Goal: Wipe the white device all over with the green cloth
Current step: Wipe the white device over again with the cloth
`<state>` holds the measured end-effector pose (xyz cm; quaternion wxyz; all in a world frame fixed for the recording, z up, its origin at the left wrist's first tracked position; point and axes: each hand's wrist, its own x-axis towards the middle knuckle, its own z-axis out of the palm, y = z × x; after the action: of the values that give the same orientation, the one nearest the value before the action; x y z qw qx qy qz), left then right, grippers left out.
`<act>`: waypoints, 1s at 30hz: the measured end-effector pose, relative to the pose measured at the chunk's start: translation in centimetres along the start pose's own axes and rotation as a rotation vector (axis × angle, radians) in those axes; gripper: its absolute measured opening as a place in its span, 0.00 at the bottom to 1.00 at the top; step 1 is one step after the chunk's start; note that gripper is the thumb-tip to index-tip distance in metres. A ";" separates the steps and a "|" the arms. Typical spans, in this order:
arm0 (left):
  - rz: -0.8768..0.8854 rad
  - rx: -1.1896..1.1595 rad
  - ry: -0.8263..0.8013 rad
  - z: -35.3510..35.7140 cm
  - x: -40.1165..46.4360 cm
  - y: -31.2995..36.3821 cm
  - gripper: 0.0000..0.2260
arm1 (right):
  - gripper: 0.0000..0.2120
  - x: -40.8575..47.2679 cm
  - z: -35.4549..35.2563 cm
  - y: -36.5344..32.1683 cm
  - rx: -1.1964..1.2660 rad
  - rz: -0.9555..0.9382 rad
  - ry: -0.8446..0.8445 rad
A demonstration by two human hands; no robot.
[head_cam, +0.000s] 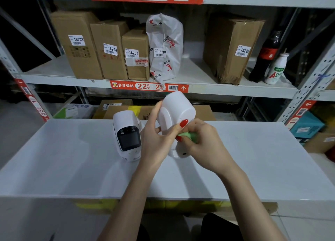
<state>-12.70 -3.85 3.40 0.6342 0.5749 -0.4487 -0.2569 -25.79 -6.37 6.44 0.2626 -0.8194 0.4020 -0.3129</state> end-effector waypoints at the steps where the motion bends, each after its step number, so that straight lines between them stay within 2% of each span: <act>1: 0.007 0.007 -0.004 0.0 -0.1 0.0 0.34 | 0.07 0.0 -0.1 0.1 -0.005 0.000 -0.010; 8: 0.017 0.017 -0.013 0.3 -0.4 0.2 0.34 | 0.09 -0.2 0.6 0.5 -0.265 -0.019 0.038; 10: 0.010 0.014 -0.009 0.3 -0.4 0.2 0.34 | 0.09 -0.1 0.9 0.4 -0.250 -0.017 0.052; 15: -0.001 -0.016 0.026 0.1 -0.1 -0.2 0.33 | 0.07 0.0 0.3 0.2 -0.034 0.023 0.006; 18: -0.007 -0.020 0.021 0.0 -0.1 -0.2 0.33 | 0.10 -0.1 -0.2 0.2 -0.060 0.007 -0.001; 24: -0.024 -0.047 0.023 0.0 -0.1 0.1 0.32 | 0.09 -0.1 -0.4 1.1 -0.326 -0.014 0.141; 30: -0.023 -0.012 0.020 -0.1 0.0 0.0 0.31 | 0.08 0.0 -0.7 1.0 -0.354 -0.079 0.238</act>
<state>-12.62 -3.81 3.40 0.6392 0.5785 -0.4342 -0.2612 -26.75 -7.01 6.24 0.0529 -0.8252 0.4464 -0.3421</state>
